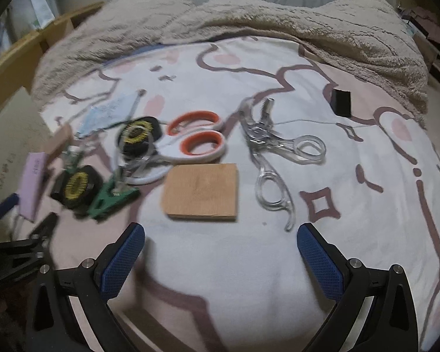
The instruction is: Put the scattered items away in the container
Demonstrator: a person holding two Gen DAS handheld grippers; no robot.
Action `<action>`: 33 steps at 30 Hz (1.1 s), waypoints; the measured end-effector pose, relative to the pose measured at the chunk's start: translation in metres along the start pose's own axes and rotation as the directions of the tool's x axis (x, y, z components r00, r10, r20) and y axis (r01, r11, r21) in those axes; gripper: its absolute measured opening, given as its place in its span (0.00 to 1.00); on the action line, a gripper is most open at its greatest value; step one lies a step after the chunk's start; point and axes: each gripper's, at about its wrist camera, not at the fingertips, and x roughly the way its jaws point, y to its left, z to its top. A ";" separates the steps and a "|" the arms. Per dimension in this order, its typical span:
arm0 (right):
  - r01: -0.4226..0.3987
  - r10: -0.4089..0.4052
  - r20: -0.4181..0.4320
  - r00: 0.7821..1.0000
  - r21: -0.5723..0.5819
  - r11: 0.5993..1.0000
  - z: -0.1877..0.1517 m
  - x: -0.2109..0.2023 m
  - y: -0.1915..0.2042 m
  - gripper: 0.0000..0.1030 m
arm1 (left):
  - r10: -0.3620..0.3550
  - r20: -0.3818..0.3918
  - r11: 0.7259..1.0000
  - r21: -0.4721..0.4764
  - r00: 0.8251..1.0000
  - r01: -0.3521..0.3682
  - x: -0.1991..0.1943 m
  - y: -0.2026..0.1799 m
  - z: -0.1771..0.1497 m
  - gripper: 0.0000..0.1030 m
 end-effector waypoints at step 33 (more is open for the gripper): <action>0.000 0.004 0.023 1.000 -0.171 0.985 0.001 0.011 0.038 0.56 | -0.190 0.021 0.976 -0.102 0.982 0.191 -0.010 0.010 0.001 0.56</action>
